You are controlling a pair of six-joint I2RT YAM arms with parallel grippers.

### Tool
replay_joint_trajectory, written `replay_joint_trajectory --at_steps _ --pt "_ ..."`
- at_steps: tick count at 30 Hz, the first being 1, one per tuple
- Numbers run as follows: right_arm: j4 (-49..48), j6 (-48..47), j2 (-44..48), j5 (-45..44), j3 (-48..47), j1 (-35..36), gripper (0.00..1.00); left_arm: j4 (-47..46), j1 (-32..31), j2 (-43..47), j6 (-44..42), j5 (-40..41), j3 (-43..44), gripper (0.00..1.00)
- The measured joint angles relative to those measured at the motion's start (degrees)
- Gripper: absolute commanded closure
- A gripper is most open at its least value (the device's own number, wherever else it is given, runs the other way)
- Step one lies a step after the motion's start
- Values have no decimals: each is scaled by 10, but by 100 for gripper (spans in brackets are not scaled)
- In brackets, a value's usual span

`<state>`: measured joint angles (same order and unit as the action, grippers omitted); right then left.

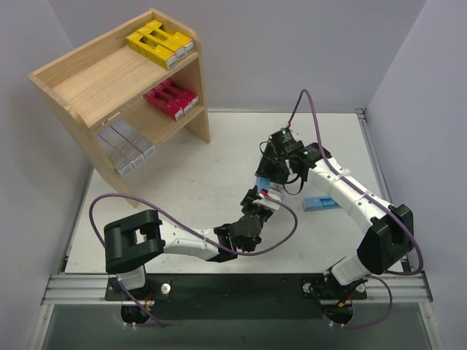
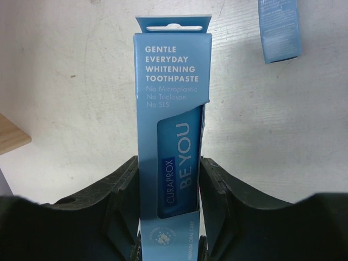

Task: Place and organize the toothpastes onto the shelf
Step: Place the toothpaste on the shelf.

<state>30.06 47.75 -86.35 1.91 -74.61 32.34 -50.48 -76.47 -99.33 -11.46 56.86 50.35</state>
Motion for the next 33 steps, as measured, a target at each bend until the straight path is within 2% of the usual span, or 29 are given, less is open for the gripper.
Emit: replay_joint_trajectory --at_steps 2,5,11,14,20,24,29,33 --pt "1 0 0 -1 0 0 57 3 0 0 1 1 1 55" --pt "2 0 0 -2 0 0 50 7 -1 0 3 1 2 61" --pt "2 -10 11 2 -2 -13 22 27 0 5 29 2 3 69" --pt "3 -16 18 5 -16 -35 15 48 0 19 43 0 3 71" --pt "2 -33 52 25 -41 -88 9 72 1 70 58 0 3 71" --pt "2 -52 101 32 -42 -151 7 106 7 108 59 4 16 71" --pt "1 -89 194 21 -36 -221 5 163 38 152 52 14 68 71" --pt "2 -120 260 9 -15 -233 5 192 66 177 11 32 131 72"
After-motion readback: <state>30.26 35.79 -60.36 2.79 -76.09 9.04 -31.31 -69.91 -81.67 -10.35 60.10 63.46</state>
